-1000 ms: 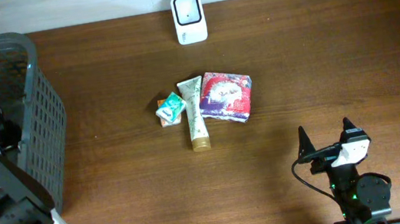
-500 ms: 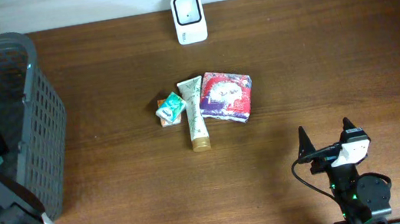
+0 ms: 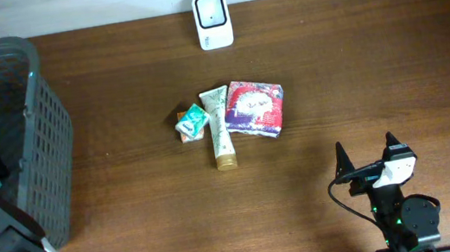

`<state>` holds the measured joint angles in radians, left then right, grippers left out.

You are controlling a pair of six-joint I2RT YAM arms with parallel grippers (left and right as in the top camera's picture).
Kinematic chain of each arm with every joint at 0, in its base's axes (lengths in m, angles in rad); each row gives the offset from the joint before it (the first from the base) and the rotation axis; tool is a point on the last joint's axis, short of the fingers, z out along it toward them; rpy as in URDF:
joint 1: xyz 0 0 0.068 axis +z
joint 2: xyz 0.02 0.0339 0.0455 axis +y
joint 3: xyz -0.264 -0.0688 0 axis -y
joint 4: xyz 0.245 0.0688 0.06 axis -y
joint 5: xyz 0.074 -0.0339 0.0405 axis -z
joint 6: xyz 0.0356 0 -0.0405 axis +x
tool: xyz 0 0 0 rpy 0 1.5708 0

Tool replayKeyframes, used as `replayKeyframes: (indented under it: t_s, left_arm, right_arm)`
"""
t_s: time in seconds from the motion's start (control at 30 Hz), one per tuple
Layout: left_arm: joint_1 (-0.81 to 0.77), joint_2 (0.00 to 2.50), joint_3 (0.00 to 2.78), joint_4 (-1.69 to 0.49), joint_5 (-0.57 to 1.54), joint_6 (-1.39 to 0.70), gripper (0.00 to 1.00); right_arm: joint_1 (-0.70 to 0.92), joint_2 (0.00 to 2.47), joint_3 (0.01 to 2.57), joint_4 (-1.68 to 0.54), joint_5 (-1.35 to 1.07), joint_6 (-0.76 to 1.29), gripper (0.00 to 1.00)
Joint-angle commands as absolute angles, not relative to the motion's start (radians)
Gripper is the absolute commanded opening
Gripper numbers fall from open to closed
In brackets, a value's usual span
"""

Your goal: Scan the item barcode

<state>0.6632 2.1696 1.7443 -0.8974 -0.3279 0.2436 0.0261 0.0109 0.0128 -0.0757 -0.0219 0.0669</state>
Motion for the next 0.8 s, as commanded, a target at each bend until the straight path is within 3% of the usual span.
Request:
replayKeyframes:
  t_s: [0.0,0.07,0.2,0.3,0.47,0.77]
  left_arm:
    - [0.690,2.194,1.721,-0.893,-0.319,0.241,0.53]
    - [0.690,2.194,1.676,-0.884,-0.308,0.241,0.32]
    - [0.690,2.194,1.618,-0.883,-0.305,0.241,0.00]
    - [0.659,2.147,1.676,-0.924,-0.282,0.143,0.00]
    - [0.588,1.949,1.807,-0.948,0.006,0.060,0.00]
    - [0.553,1.499,1.847,-0.843,0.017,-0.278,0.00]
  right_arm:
    - [0.032,0.004,0.006,-0.080,-0.010,0.060,0.99]
    - [0.032,0.004,0.006,-0.080,-0.010,0.060,0.99]
    - [0.032,0.004,0.006,-0.080,-0.010,0.060,0.99]
    - [0.032,0.004,0.006,-0.080,-0.010,0.060,0.99]
    - [0.032,0.004,0.006,-0.080,-0.010,0.060,0.99]
    - [0.032,0.004,0.006,-0.080,-0.010,0.060,0.99]
